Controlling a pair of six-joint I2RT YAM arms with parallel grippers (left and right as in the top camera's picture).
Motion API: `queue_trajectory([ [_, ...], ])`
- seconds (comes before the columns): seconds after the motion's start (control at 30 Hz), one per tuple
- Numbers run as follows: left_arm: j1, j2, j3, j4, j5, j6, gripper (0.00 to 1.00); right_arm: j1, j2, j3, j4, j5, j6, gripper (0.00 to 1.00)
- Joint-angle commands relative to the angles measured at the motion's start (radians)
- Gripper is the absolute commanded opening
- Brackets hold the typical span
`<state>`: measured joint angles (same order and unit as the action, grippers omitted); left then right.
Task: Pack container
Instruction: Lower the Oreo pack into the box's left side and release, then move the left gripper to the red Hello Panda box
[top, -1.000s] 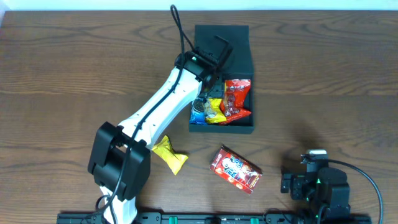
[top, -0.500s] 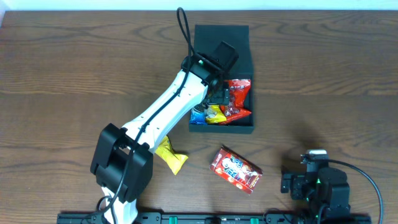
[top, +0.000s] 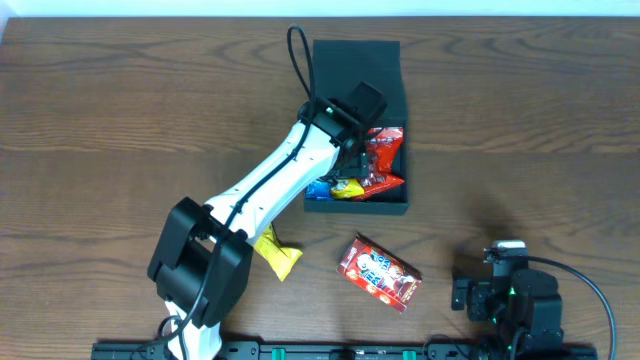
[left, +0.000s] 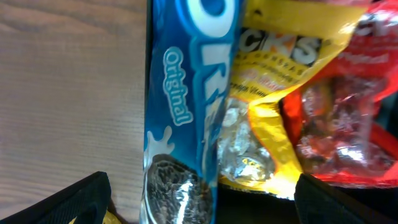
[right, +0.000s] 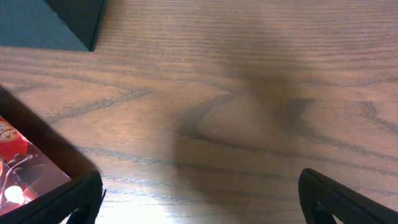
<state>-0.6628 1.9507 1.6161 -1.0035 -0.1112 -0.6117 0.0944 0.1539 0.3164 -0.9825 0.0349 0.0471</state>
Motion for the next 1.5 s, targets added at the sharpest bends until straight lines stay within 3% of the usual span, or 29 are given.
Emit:
queue_trajectory([
  [0.0, 0.001, 0.013, -0.02, 0.016, 0.026, -0.024, 0.95, -0.009, -0.007, -0.004, -0.003, -0.002, -0.011, 0.99],
  [0.73, -0.012, 0.013, -0.022, 0.081, 0.123, -0.04, 0.95, -0.009, -0.007, -0.004, -0.003, -0.002, -0.011, 0.99],
  [1.03, -0.012, 0.013, -0.022, 0.073, 0.045, -0.037, 0.96, -0.009, -0.007, -0.004, -0.003, -0.002, -0.011, 0.99],
  [1.17, -0.017, 0.009, -0.002, 0.037, -0.055, -0.009, 0.96, -0.009, -0.007, -0.004, -0.003, -0.002, -0.011, 0.99],
  [1.47, -0.074, -0.125, 0.035, -0.042, -0.158, 0.005, 0.96, -0.009, -0.007, -0.004, -0.003, -0.002, -0.011, 0.99],
])
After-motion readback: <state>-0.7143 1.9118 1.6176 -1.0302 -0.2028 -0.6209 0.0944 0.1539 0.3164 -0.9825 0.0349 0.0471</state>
